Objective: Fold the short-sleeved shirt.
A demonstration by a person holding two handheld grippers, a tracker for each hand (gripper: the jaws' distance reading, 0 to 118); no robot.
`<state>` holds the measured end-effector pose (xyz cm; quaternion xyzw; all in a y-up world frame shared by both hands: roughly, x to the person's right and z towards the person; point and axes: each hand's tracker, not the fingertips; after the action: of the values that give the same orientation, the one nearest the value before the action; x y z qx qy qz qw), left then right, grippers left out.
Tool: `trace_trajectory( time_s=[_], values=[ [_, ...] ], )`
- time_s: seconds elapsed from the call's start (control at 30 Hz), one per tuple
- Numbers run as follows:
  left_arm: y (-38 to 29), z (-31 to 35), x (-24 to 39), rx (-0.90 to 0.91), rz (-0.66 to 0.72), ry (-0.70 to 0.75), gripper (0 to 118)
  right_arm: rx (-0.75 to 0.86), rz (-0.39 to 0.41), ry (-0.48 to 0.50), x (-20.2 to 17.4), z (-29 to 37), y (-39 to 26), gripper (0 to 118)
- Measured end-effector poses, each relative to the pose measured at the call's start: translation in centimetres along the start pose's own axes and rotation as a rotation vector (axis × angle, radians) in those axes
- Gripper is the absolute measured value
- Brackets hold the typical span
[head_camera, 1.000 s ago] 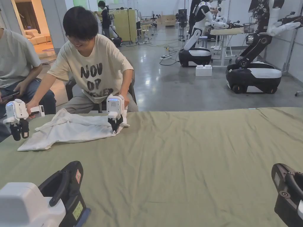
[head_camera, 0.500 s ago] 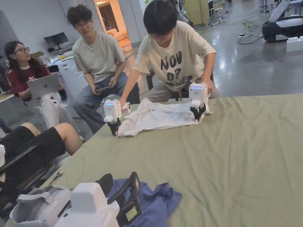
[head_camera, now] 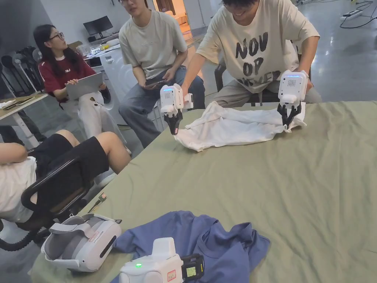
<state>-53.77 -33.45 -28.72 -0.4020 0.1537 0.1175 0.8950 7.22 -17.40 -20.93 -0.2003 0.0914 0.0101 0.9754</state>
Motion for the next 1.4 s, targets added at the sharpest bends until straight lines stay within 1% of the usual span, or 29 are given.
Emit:
trace_trajectory(
  time_s=[0.07,0.1,0.13,0.17,0.2,0.27,0.3,0.37,0.4,0.43,0.5,0.57,0.6,0.63,0.73,0.8,0.93,1.0,1.07,1.13,1.2,1.23,1.3,1.33,1.4],
  values=[
    [-0.4,-2.8,-1.3,-0.056,0.036,-0.006,96,-0.022,0.009,-0.014,0.1,-0.3,-0.3,0],
    [-0.7,-3.5,-1.2,-0.075,0.036,-0.035,90,-0.036,0.014,-0.02,0.2,-0.4,-0.4,0],
    [-1.0,-3.8,-0.7,-0.08,0.01,0.012,89,-0.049,0.019,-0.029,0.2,-0.5,-0.6,0],
    [-0.9,-2.7,0.5,-0.042,-0.06,0.043,85,-0.057,0.021,-0.036,0.2,-0.6,-0.8,0],
    [-0.7,-2.5,1.0,-0.041,-0.089,0.036,72,-0.062,0.019,-0.039,0.3,-0.6,-1.1,0],
    [-0.4,-2.4,1.5,-0.025,-0.156,0.031,39,-0.077,0.005,-0.044,0.3,-0.7,-1.5,0],
    [-0.4,-2.7,1.5,-0.034,-0.155,0.024,24,-0.084,-0.008,-0.04,0.4,-0.7,-1.8,0],
    [0.0,-3.2,1.4,-0.056,-0.15,0.027,14,-0.094,-0.027,-0.03,0.5,-0.6,-2.1,0],
    [0.3,-3.3,1.4,-0.062,-0.138,0.032,0,-0.095,-0.031,-0.03,0.5,-0.5,-2.2,0],
    [0.7,-3.3,1.0,-0.073,-0.127,0.046,0,-0.093,-0.033,-0.031,0.6,-0.3,-2.2,0],
    [2.1,-2.3,1.1,-0.084,-0.045,0.037,0,-0.083,-0.039,-0.029,0.9,0.3,-2.3,0],
    [3.8,0.4,1.7,0.057,-0.004,-0.012,0,-0.073,-0.046,-0.031,1.5,0.7,-2.4,0],
    [5.1,1.6,2.1,0.089,0.042,-0.055,0,-0.069,-0.052,-0.035,1.2,0.4,-2.3,0],
    [6.2,2.4,2.7,0.116,0.064,-0.09,0,-0.066,-0.06,-0.04,4.2,1.1,-2.1,0],
    [9.1,6.3,7.3,0.22,0.043,-0.192,0,-0.042,-0.101,-0.056,5.1,1.9,-2.2,0],
    [10.4,7.8,11.7,0.266,-0.014,-0.281,0,-0.026,-0.125,-0.069,5.9,3.0,-2.2,0],
    [10.6,8.7,22.2,0.27,-0.128,-0.477,0,-0.005,-0.153,-0.098,7.2,5.0,-2.4,0],
    [8.6,8.7,28.7,0.232,-0.202,-0.595,0,0.005,-0.164,-0.126,8.0,6.1,-2.7,0],
    [5.7,8.7,34.2,0.182,-0.269,-0.694,0,0.008,-0.169,-0.157,10.1,7.2,-3.7,0],
    [1.8,8.7,39.7,0.111,-0.34,-0.798,0,0.005,-0.186,-0.189,11.0,8.1,-4.1,0],
    [-3.3,9.0,44.5,0.014,-0.41,-0.911,0,0.004,-0.219,-0.219,12.1,9.0,-4.7,0],
    [-5.6,9.1,46.4,-0.027,-0.438,-0.95,0,0.002,-0.236,-0.231,12.5,9.3,-4.9,0],
    [-11.2,10.2,49.8,-0.11,-0.552,-1.04,0,-0.004,-0.261,-0.251,13.2,10.0,-5.5,0],
    [-13.5,10.7,51.0,-0.151,-0.599,-1.071,0,-0.006,-0.263,-0.259,13.4,10.3,-5.7,0],
    [-18.3,11.7,52.8,-0.223,-0.65,-1.157,0,-0.017,-0.256,-0.278,13.7,10.6,-6.1,0]
  ],
)
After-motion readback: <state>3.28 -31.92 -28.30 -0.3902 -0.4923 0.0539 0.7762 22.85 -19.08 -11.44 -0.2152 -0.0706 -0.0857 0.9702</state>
